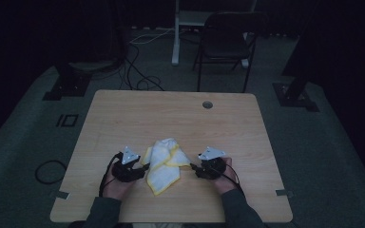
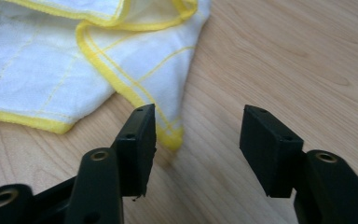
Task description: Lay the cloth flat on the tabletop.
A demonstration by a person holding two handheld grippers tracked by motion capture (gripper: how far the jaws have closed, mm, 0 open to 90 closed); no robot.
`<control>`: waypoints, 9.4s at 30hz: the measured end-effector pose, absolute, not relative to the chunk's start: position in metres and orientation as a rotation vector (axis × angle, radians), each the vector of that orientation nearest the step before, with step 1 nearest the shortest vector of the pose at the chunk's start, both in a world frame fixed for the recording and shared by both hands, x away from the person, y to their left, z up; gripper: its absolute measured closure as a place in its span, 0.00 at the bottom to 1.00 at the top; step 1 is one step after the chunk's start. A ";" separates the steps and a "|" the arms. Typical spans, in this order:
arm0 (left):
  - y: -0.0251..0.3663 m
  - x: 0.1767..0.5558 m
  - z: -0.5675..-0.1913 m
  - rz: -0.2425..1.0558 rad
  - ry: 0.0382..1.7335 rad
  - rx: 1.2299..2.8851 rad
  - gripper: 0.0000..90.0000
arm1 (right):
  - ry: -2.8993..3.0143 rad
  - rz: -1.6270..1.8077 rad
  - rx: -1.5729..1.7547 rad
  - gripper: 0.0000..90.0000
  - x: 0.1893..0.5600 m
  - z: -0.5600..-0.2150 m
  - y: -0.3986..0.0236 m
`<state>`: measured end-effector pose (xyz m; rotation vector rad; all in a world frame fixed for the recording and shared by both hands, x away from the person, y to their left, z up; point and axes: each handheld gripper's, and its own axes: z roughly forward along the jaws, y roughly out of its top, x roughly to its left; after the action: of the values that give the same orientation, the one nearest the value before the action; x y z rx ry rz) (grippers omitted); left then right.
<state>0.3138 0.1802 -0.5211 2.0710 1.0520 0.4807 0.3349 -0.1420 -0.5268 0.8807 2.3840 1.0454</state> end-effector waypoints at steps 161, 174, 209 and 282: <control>0.150 0.340 -0.497 0.522 1.008 2.145 0.99 | 2.358 0.947 0.899 0.87 0.358 -0.506 -0.153; 0.159 0.387 -0.507 0.575 1.172 2.107 0.93 | 2.358 0.934 0.903 0.76 0.362 -0.508 -0.146; 0.099 0.354 -0.520 0.581 0.845 2.346 0.97 | 2.361 0.965 0.954 0.97 0.376 -0.503 -0.145; 0.062 0.273 -0.537 0.164 0.618 2.306 0.67 | 2.333 0.989 0.949 0.82 0.347 -0.506 -0.150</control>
<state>0.2735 0.0617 -0.5368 2.3061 0.6177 0.1640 0.3465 -0.1504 -0.5064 0.9487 2.3334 0.9889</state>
